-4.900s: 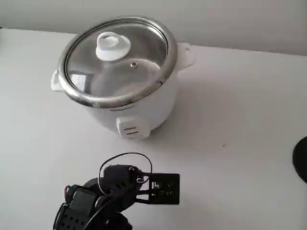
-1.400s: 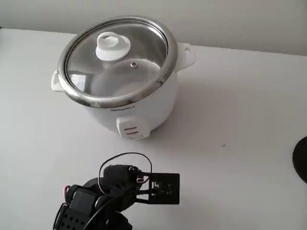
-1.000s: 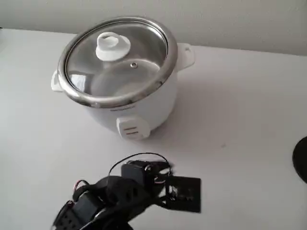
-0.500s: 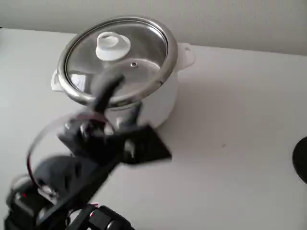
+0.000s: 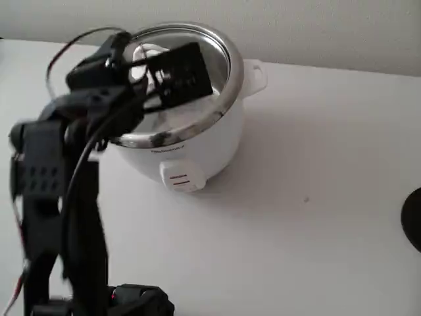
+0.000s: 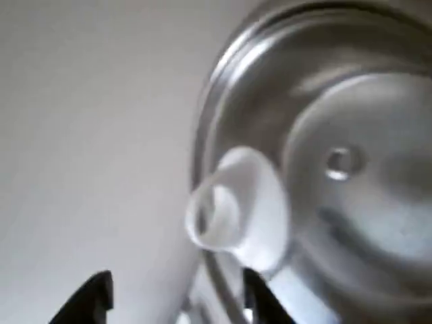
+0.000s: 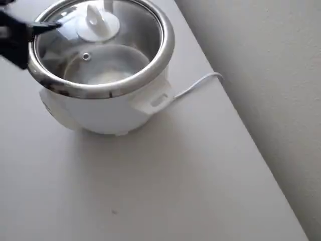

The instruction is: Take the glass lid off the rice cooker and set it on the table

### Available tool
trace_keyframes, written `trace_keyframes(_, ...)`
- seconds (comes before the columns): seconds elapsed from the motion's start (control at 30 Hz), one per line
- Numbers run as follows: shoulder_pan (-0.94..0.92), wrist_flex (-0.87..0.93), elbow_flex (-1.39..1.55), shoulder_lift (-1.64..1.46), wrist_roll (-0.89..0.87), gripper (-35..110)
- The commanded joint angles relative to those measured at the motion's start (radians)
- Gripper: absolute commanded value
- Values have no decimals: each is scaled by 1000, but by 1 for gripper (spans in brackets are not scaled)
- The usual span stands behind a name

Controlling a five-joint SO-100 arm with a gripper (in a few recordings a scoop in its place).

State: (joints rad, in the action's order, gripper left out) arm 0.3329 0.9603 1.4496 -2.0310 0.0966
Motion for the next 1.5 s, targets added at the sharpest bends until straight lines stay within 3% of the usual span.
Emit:
trace_keyframes(0.0,46,-18,-158,141,-14,25)
trace_keyframes(0.27,46,-120,-176,249,-5,25)
trace_keyframes(1.47,-23,32,-267,163,100,25)
